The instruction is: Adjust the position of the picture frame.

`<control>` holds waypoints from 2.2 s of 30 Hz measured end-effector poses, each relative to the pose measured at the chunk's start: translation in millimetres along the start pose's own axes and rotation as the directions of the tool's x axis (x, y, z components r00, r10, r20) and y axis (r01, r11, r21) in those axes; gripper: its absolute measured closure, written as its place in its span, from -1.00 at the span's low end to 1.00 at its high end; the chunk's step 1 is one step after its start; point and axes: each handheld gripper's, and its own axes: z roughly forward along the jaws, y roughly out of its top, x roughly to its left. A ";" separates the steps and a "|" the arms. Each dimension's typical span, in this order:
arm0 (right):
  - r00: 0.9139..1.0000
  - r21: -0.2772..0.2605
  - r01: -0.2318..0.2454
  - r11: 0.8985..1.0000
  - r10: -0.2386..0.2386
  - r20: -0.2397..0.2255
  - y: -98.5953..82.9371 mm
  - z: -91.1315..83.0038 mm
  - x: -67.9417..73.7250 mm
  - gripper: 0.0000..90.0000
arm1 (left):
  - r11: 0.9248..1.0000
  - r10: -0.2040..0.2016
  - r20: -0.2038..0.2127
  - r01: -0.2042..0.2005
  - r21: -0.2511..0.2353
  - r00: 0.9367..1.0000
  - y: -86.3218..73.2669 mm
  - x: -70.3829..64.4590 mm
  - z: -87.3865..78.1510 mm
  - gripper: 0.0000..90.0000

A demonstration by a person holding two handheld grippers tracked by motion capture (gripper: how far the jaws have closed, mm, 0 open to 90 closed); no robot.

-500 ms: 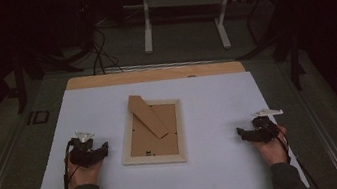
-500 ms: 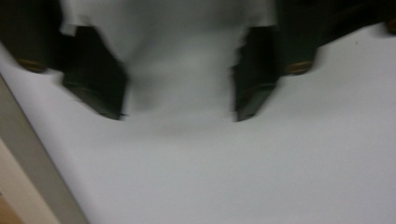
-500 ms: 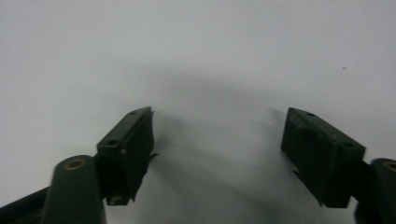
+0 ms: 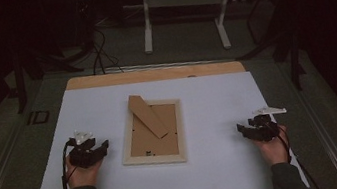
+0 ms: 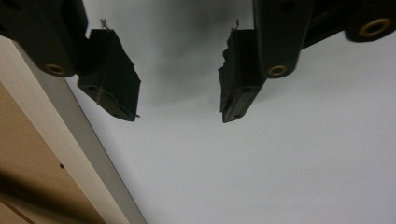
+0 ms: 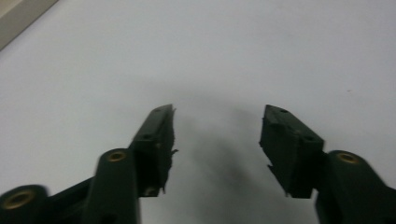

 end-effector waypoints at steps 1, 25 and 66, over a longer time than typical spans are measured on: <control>1.000 0.002 -0.002 1.000 0.002 -0.003 -0.1 0.3 0.7 0.07 | 1.000 0.002 0.006 -0.002 -0.001 1.000 0.3 0.1 -0.4 0.14; 0.996 0.001 0.072 0.997 -0.072 -0.052 9.1 -1.2 25.8 0.23 | 1.000 0.018 0.069 -0.019 0.015 0.997 3.0 -7.0 -1.7 0.13; 0.995 -0.014 0.032 0.999 -0.034 -0.096 9.6 -1.7 27.0 0.25 | 0.988 0.108 0.265 -0.133 0.081 0.958 -0.3 -32.9 15.2 0.87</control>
